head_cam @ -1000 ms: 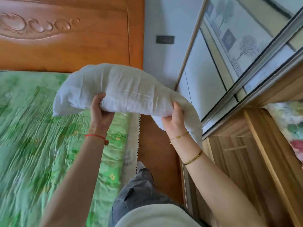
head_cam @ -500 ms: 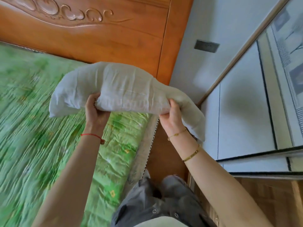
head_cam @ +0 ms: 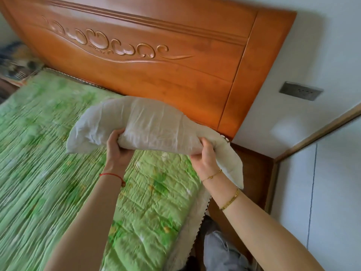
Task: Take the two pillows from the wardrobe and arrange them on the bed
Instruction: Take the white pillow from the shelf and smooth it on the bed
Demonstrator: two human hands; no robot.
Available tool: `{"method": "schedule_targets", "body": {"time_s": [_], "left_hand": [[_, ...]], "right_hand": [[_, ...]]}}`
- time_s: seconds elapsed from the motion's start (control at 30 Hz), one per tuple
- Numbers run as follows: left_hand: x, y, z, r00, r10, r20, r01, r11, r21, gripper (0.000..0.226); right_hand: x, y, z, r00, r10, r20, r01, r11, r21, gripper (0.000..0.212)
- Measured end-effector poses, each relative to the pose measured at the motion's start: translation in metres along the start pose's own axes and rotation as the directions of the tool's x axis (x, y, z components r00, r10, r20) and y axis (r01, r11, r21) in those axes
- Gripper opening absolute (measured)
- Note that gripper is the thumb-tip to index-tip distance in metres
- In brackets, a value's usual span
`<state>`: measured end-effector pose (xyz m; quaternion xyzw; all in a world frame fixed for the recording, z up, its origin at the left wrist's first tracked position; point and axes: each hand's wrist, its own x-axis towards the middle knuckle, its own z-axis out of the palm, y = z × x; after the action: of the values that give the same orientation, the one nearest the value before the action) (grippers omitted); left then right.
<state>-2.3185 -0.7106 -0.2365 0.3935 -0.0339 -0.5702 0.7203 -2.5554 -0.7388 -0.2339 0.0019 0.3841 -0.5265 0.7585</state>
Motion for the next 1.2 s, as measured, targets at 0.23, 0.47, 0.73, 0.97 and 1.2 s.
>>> {"method": "schedule_targets", "body": {"time_s": [0.23, 0.47, 0.73, 0.97, 1.2], "left_hand": [[0.106, -0.005, 0.025, 0.994, 0.003, -0.110, -0.007, 0.999, -0.036, 0.033], [0.196, 0.000, 0.005, 0.972, -0.032, -0.232, 0.036, 0.999, 0.014, 0.028], [0.258, -0.007, -0.093, 0.911, -0.121, -0.394, 0.190, 0.972, 0.141, 0.022], [0.256, -0.005, -0.178, 0.841, -0.121, -0.527, 0.281, 0.930, 0.236, 0.028], [0.229, -0.015, -0.249, 0.709, -0.028, -0.705, 0.501, 0.724, 0.475, 0.047]], "right_hand": [[0.105, -0.014, 0.045, 0.998, 0.034, -0.044, -0.032, 0.999, 0.028, 0.028], [0.179, 0.017, 0.069, 0.994, -0.040, -0.106, 0.043, 0.999, 0.025, 0.042], [0.213, 0.110, 0.015, 0.944, 0.166, -0.287, -0.183, 0.982, -0.035, 0.044], [0.219, 0.180, -0.024, 0.795, 0.401, -0.455, -0.506, 0.852, -0.133, 0.033], [0.203, 0.224, -0.069, 0.610, 0.629, -0.482, -0.771, 0.610, -0.180, 0.034]]}}
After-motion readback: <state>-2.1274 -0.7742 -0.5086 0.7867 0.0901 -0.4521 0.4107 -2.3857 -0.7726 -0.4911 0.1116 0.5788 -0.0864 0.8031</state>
